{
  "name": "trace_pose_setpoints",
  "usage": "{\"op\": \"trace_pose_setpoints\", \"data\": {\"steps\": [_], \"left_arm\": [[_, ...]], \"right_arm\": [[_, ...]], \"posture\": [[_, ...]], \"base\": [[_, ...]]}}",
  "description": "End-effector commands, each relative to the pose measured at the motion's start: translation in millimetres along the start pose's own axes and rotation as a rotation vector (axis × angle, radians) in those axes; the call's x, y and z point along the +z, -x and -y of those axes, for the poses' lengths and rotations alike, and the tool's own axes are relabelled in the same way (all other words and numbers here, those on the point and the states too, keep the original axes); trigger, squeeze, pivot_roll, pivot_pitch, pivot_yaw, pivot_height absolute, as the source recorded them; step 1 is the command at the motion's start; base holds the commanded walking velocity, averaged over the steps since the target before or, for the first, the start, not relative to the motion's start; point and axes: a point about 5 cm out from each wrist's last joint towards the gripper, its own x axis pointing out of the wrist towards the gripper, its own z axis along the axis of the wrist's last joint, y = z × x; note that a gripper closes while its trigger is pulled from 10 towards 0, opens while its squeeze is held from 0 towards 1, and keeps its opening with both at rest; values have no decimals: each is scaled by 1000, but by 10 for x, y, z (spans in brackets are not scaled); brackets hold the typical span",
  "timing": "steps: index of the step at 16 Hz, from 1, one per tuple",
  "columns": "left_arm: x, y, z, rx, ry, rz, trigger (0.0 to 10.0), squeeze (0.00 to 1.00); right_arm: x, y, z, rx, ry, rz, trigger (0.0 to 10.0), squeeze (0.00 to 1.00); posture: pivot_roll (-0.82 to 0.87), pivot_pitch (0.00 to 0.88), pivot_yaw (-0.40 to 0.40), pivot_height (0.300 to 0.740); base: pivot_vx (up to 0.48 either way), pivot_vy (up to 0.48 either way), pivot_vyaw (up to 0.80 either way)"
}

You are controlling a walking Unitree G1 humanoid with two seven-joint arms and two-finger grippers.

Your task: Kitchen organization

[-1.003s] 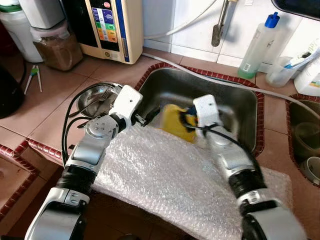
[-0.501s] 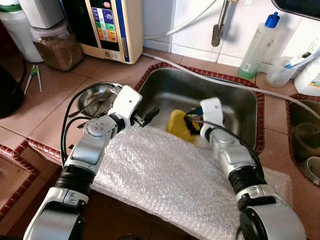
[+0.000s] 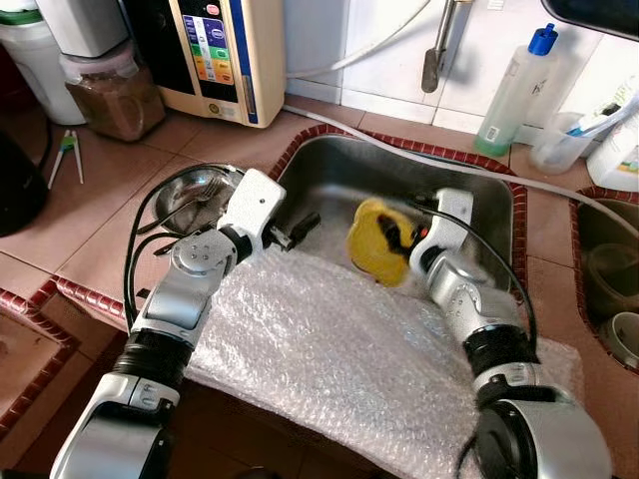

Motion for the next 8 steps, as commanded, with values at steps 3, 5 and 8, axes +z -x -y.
{"op": "trace_pose_setpoints", "data": {"steps": [3,5,8], "left_arm": [[66,-14,-86,48,-14,25,10000,1000],[62,-16,-76,48,-13,27,10000,1000],[53,-20,-82,54,-18,29,10000,1000]], "right_arm": [[292,72,13,42,439,232,10000,0],[212,84,-11,109,537,208,10000,0],[134,91,-17,168,542,189,10000,0]], "posture": [[-41,87,34,740],[-42,86,34,740],[-40,84,33,740]], "base": [[0,0,0],[0,0,0],[0,0,0]]}}
